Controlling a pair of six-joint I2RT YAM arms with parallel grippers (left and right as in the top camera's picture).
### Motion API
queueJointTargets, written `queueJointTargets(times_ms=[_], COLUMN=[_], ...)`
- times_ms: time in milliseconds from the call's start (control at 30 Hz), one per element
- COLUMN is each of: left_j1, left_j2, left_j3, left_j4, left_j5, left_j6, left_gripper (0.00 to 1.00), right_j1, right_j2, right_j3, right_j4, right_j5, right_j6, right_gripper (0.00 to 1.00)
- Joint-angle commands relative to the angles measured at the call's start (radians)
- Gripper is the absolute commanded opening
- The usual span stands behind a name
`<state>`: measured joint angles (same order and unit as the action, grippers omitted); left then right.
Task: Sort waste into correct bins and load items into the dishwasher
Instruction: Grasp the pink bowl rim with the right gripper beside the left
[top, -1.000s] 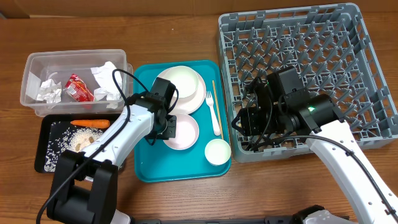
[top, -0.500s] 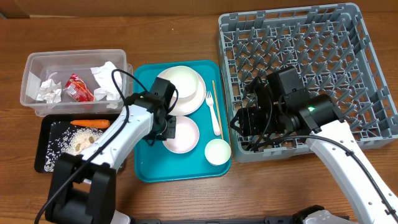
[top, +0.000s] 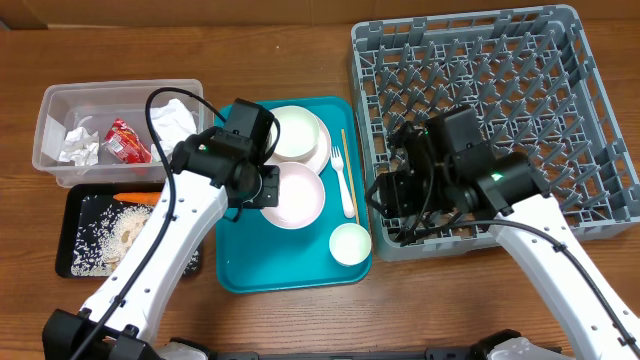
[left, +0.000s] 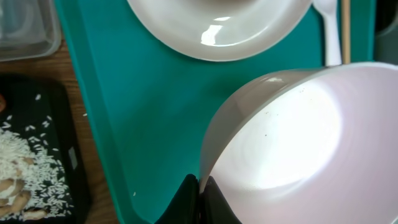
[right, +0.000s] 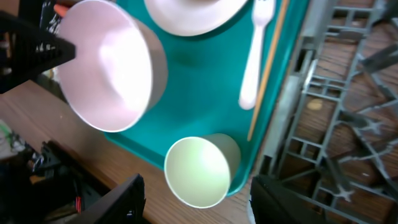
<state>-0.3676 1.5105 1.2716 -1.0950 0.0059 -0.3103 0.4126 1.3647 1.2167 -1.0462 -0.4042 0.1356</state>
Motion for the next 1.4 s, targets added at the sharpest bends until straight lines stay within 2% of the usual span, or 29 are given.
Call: queueJointTargets(times_ms=[0,433,900,1367], left_j1=[-0.022,-0.084,-0.112,-0.112], left_j2=[-0.013,-0.015,-0.015,-0.015], left_j3=[0.027,0.098,0.100,0.100], left_j4=[-0.006,-0.032,-0.032,-0.033], left_j5=[0.095,0.126,0.126,0.126], left_j6=[0.012,0.011,0.011,0.011], left_gripper=[0.04,0.04,0.04,0.04], right_j1=[0.050,0.140,0.176,0.175], right_j2=[0.005,0.016,0.145,0.145], right_j3=[0.014,0.013,0.013,0.013], right_j4=[0.023,0.066,0.146,0.208], right_j5=[-0.006,0.052,0.045,0.058], right_j6=[-0.013,-0.009,0.021,0.020], right_gripper=[0.58,0.58,0.54,0.28])
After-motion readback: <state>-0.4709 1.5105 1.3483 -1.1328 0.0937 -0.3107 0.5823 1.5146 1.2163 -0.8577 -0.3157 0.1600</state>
